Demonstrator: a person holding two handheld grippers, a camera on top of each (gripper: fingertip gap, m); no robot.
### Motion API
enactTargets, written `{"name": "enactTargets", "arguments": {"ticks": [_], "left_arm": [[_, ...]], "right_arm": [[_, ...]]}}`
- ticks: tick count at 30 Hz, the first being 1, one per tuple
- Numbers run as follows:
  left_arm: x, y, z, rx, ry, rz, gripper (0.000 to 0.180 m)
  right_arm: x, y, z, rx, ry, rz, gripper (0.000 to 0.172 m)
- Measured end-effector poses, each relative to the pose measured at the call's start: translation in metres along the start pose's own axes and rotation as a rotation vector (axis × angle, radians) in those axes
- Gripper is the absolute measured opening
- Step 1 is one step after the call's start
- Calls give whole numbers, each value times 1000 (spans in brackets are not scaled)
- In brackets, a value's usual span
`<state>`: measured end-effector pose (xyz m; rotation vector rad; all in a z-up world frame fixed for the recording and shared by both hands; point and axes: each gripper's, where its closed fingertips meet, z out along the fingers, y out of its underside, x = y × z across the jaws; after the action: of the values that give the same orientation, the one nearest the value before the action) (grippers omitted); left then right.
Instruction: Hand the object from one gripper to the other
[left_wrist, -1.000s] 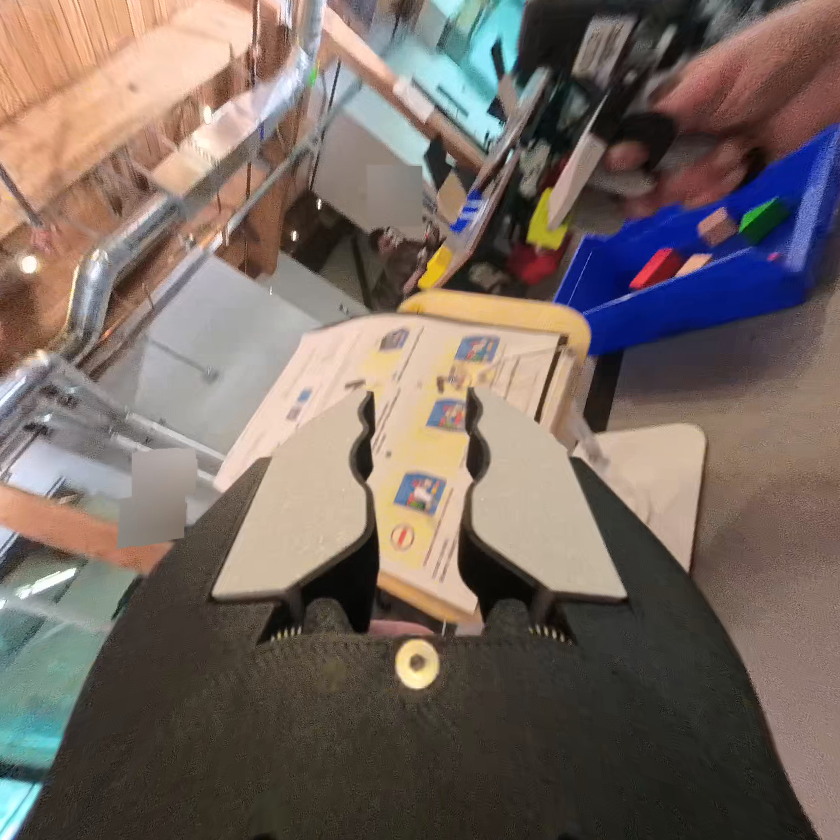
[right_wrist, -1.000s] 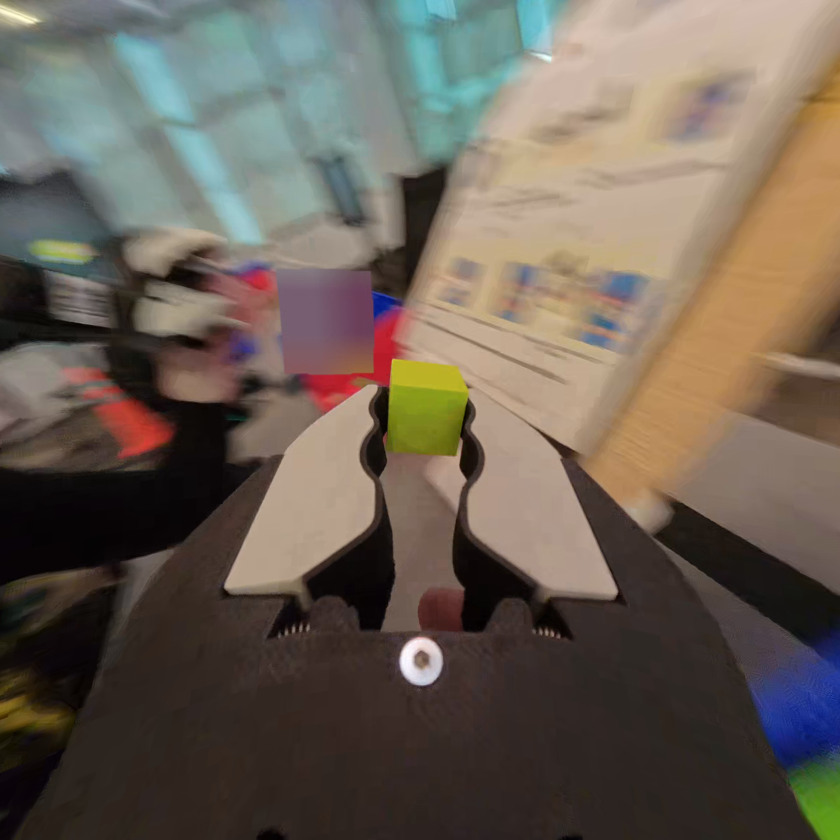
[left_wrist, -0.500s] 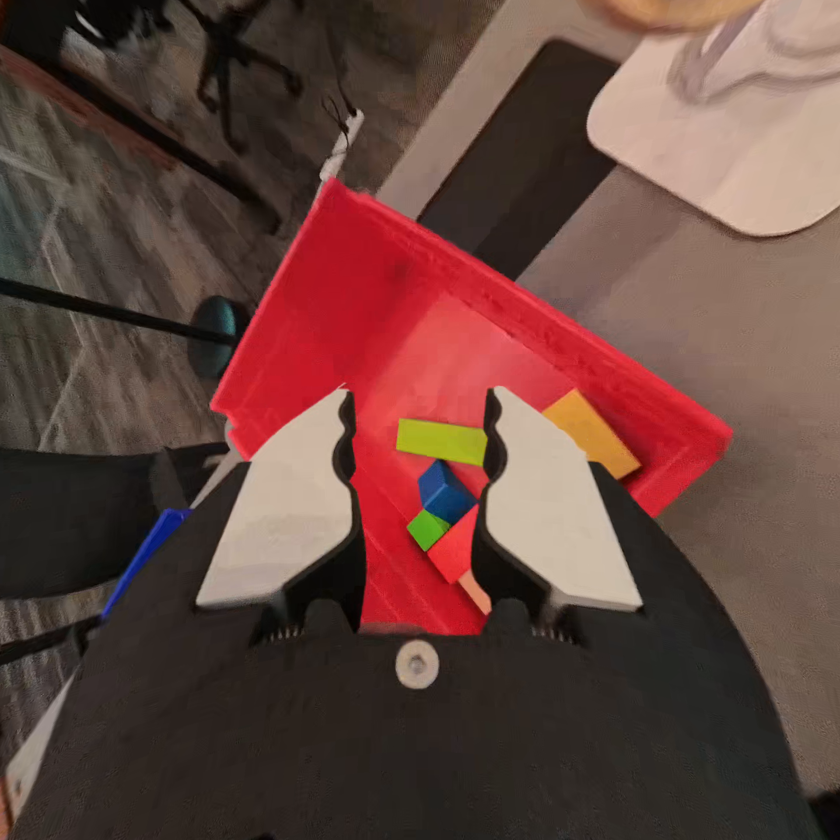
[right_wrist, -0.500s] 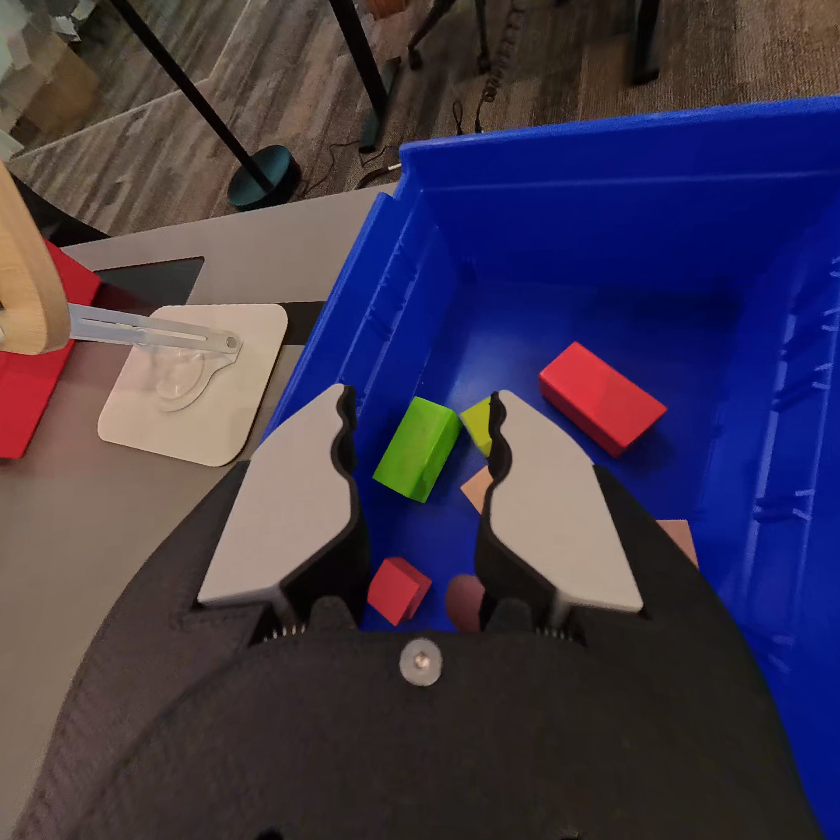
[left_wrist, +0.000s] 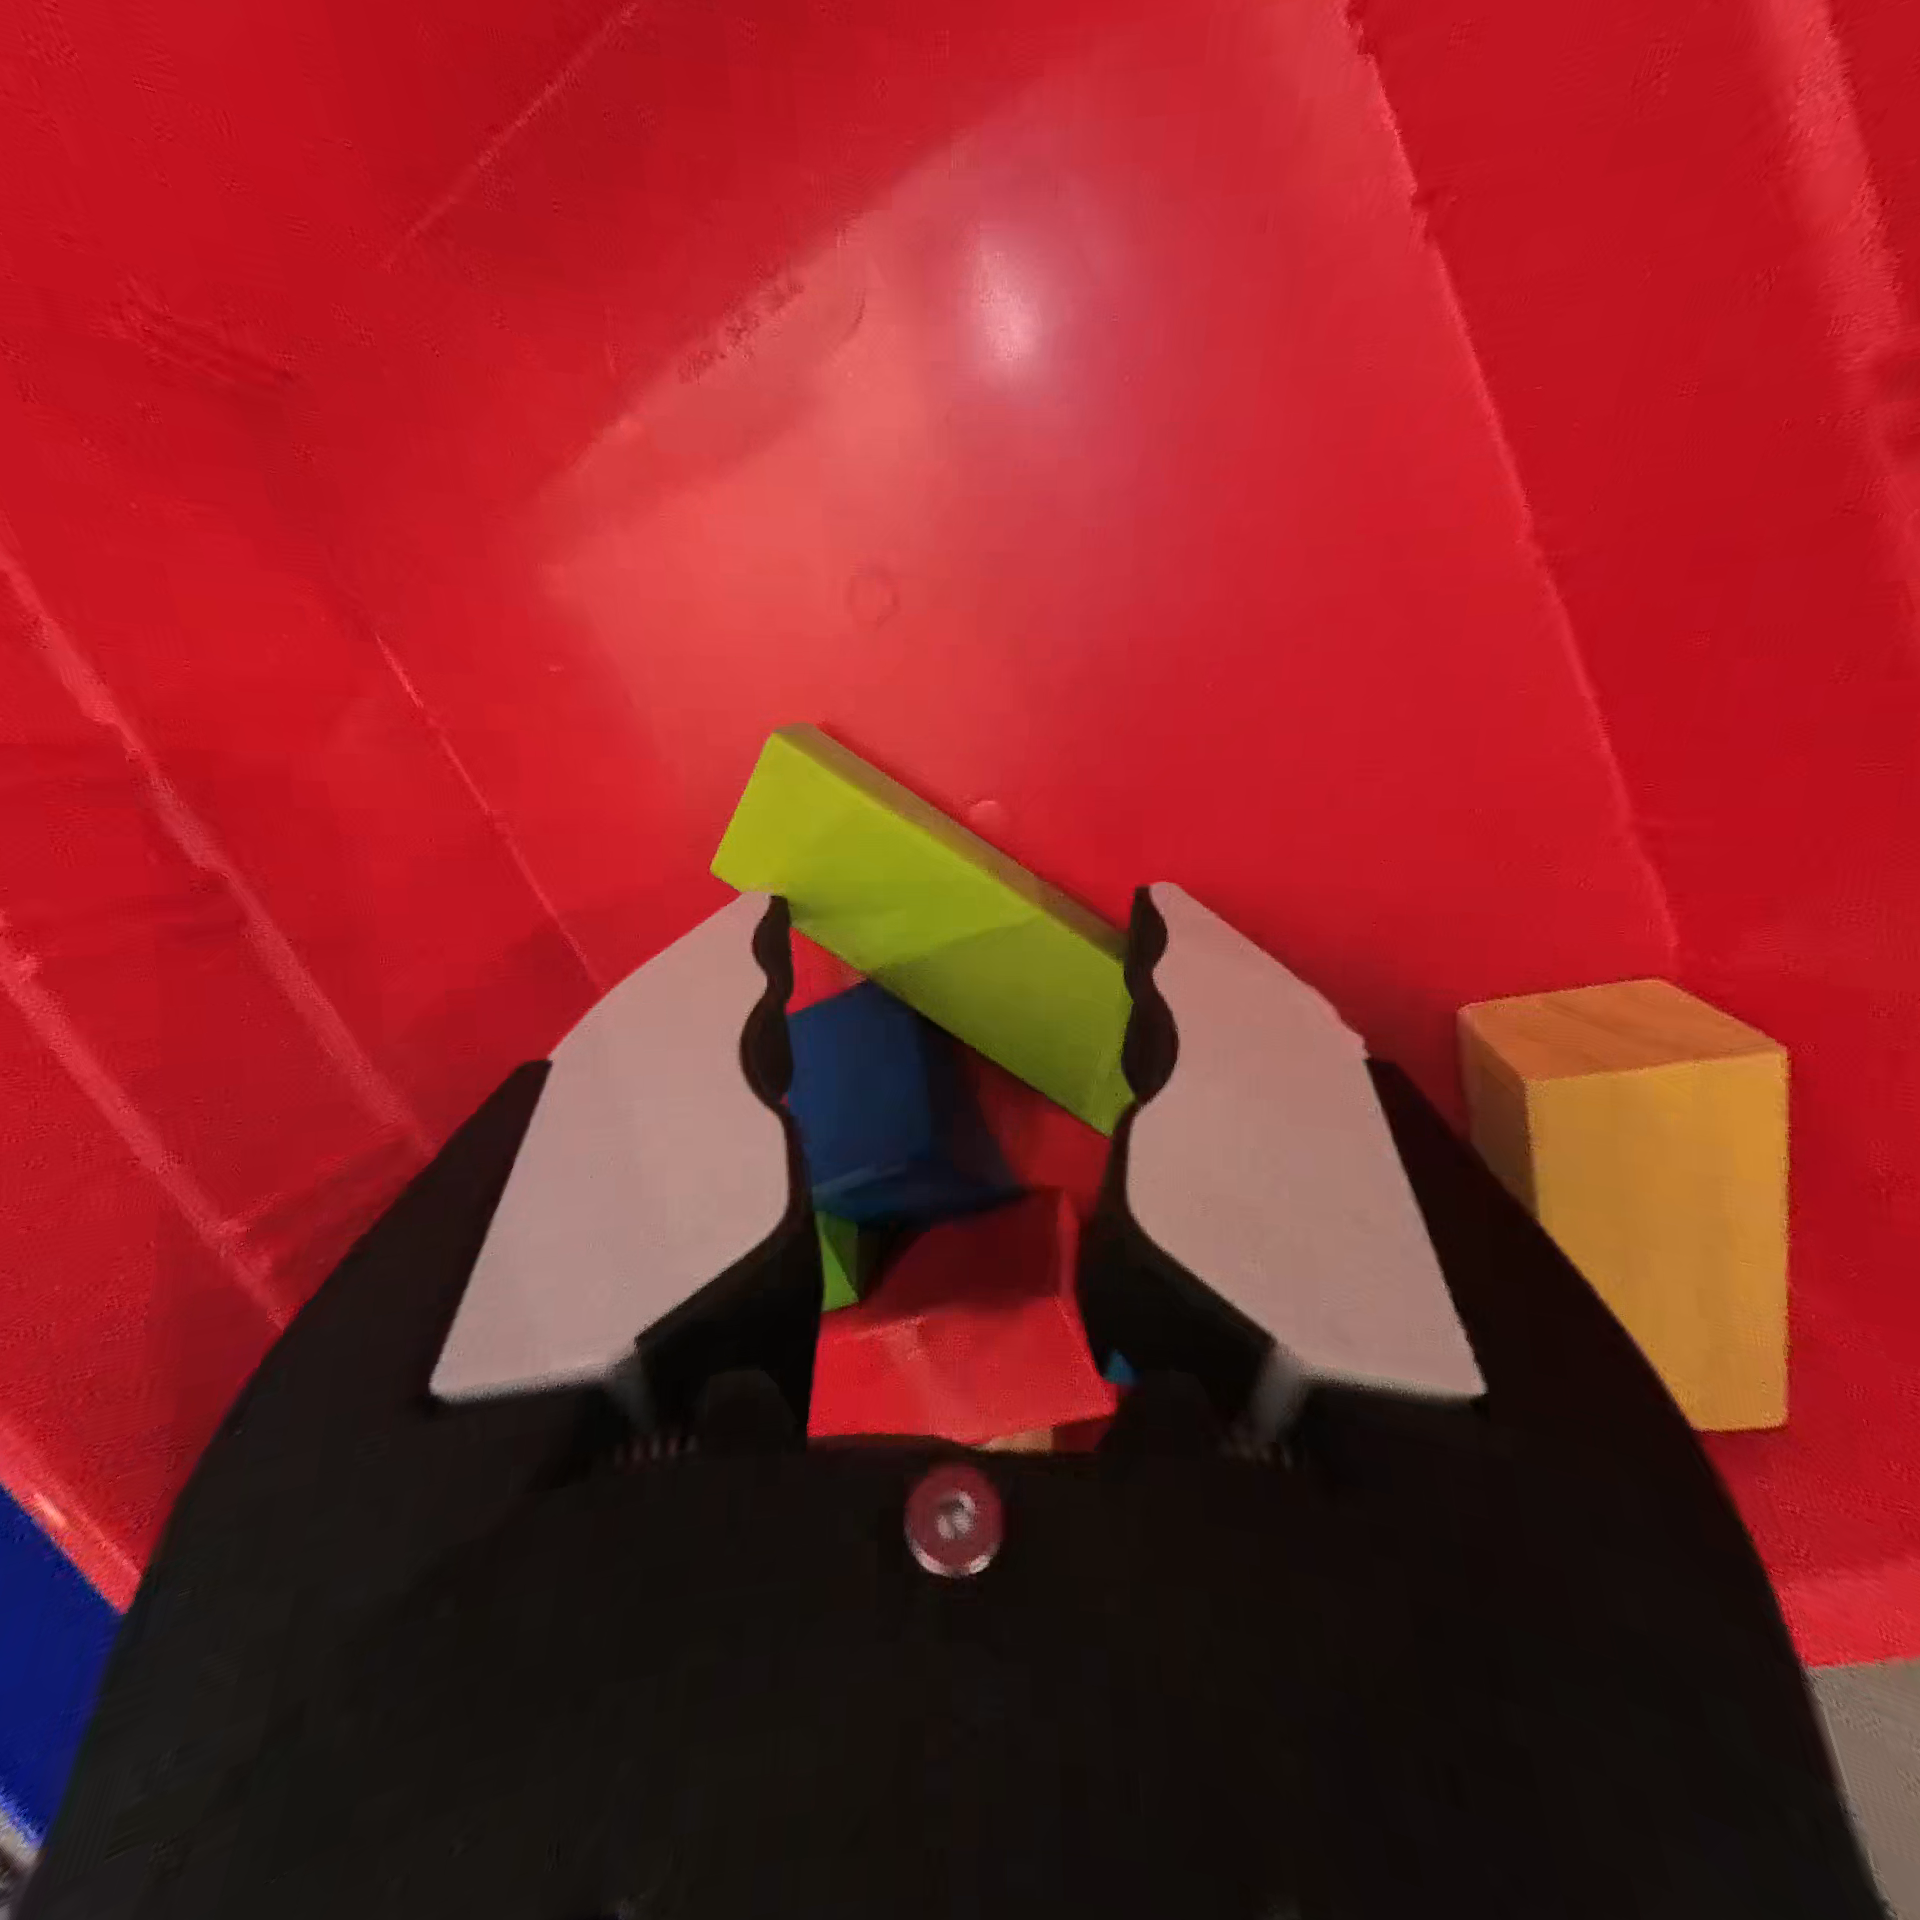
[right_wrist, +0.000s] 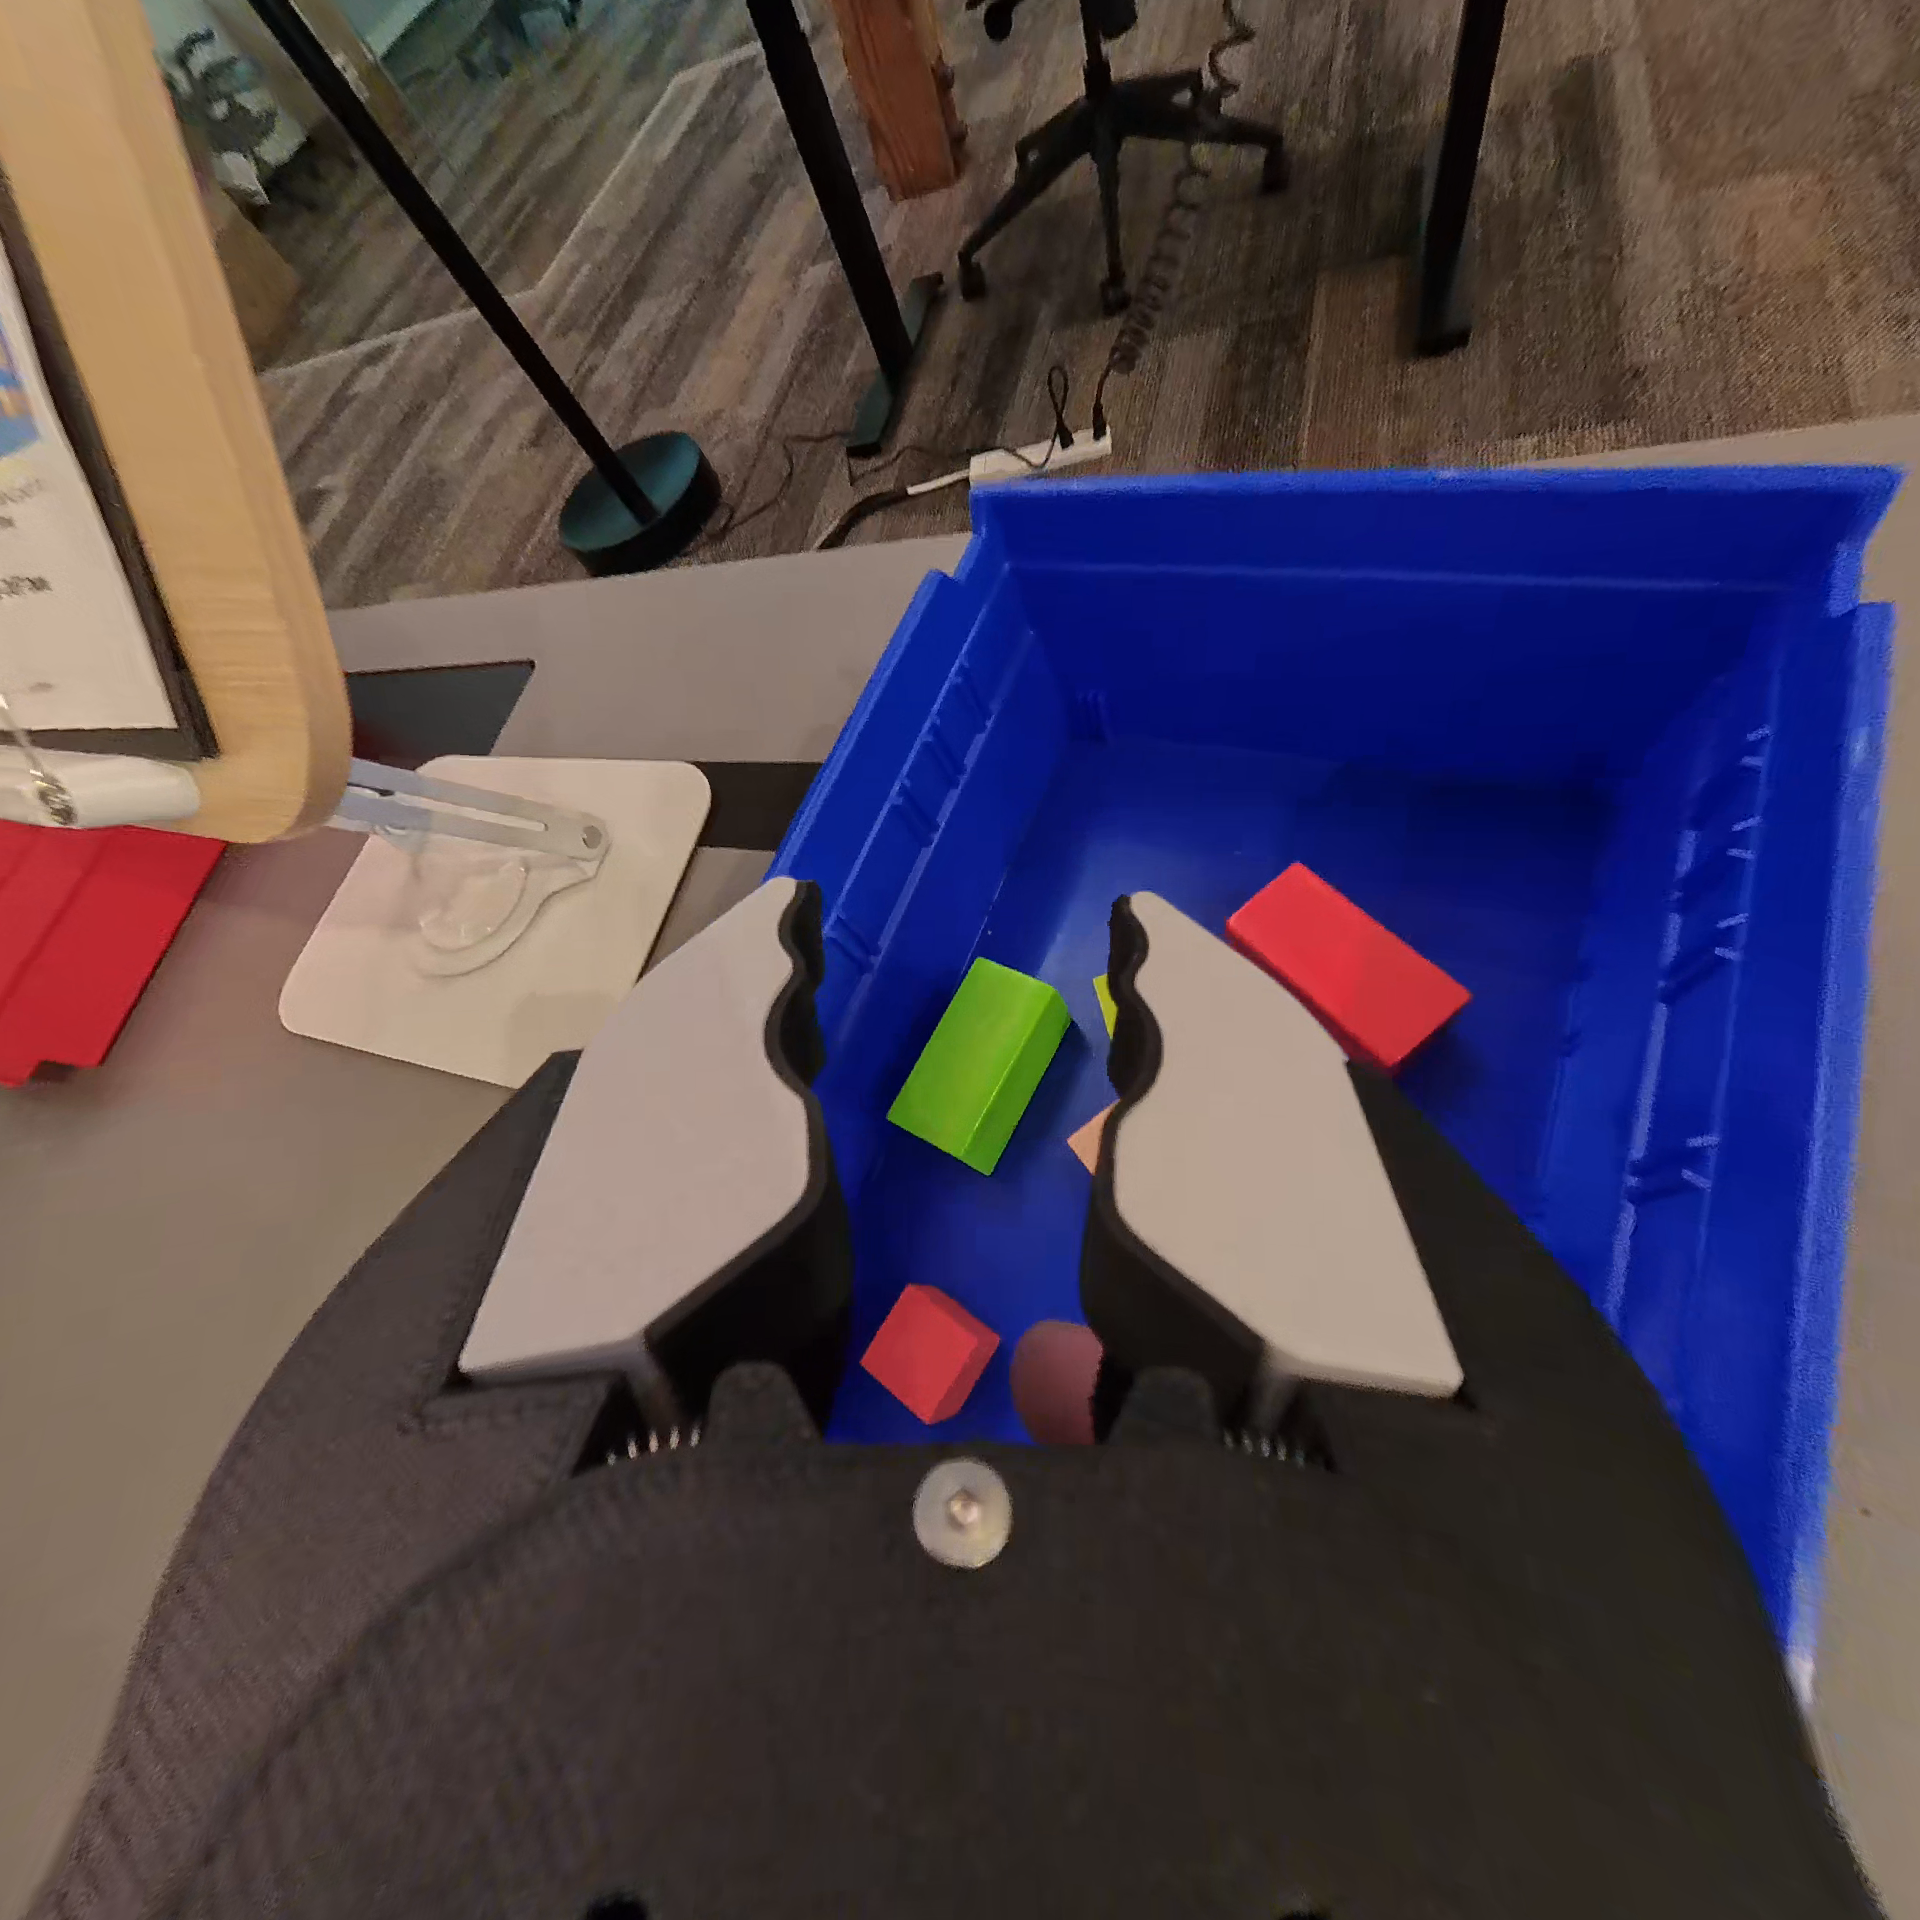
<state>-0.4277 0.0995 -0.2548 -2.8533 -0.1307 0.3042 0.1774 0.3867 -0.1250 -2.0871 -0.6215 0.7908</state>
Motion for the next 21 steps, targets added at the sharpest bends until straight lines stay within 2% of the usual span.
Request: {"name": "enactTargets", "arguments": {"ticks": [5,7,9,10,11,12,13,14,15,19,20,21], "left_arm": [[-2,1,2,-10,-47,55,54],[2,-4,1,29,-72,161,40],[11,-12,-3,93,-27,213,27],[19,-17,-9,139,20,244,3],[20,-19,-12,157,39,231,1],[14,-19,-14,158,11,221,1],[11,-17,-15,160,11,208,11],[11,-14,-16,146,30,178,35],[8,-12,-16,121,32,145,49],[8,-4,-13,54,22,125,67],[10,1,-7,13,20,135,68],[16,3,-2,-5,57,133,58]], "right_arm": [[-4,-11,-14,52,-15,-2,50],[-7,-14,-17,61,-22,-9,50],[-9,-16,-18,67,-26,-20,49],[-10,-16,-19,69,-28,-22,49],[-11,-17,-20,72,-30,-24,49],[-12,-18,-21,75,-34,-24,49],[-13,-19,-21,78,-36,-25,49],[-13,-19,-22,81,-37,-24,49],[-14,-20,-23,83,-38,-25,49],[-17,-21,-24,85,-45,-31,49],[-18,-21,-24,85,-48,-32,49],[-19,-21,-24,84,-47,-33,49]]}}
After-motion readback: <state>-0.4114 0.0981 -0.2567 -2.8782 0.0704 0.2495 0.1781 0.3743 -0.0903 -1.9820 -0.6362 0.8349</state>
